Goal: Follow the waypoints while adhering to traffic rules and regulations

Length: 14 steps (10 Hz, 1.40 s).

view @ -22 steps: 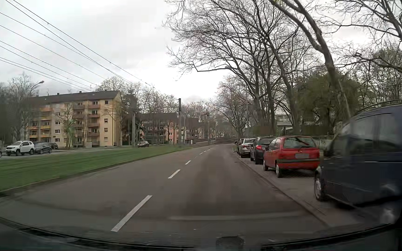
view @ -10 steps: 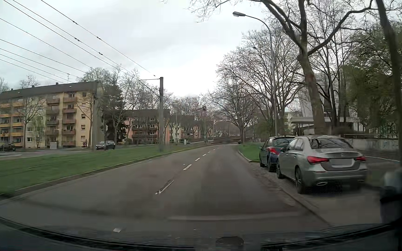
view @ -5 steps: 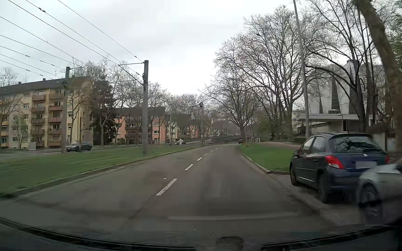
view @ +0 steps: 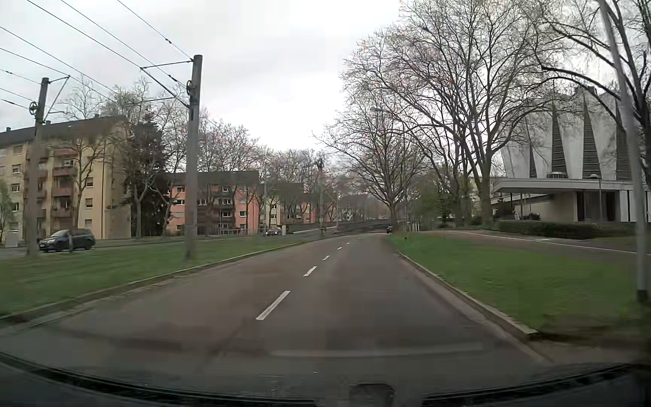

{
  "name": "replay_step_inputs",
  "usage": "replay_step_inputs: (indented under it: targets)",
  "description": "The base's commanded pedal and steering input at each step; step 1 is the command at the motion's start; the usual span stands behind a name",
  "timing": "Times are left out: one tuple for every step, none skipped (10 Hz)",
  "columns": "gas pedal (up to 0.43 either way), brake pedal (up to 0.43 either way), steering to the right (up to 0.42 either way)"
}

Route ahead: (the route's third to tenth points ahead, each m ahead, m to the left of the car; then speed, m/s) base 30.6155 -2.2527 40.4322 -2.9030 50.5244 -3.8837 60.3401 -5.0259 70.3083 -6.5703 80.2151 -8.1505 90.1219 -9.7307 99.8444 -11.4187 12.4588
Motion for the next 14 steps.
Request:
replay_step_inputs:
  targets:
    - [0.130,0.000,0.008]
    - [0.130,0.000,0.008]
    - [0.130,0.000,0.008]
    - [0.130,0.000,0.008]
    - [0.130,0.000,0.008]
    - [0.130,0.000,0.008]
    - [0.130,0.000,0.009]
    - [0.130,0.000,0.009]
    - [0.130,0.000,0.009]
    - [0.130,0.000,0.011]
    - [0.130,0.000,0.012]
    - [0.138,0.000,0.012]
    - [0.138,0.000,0.012]
    - [0.138,0.000,0.013]
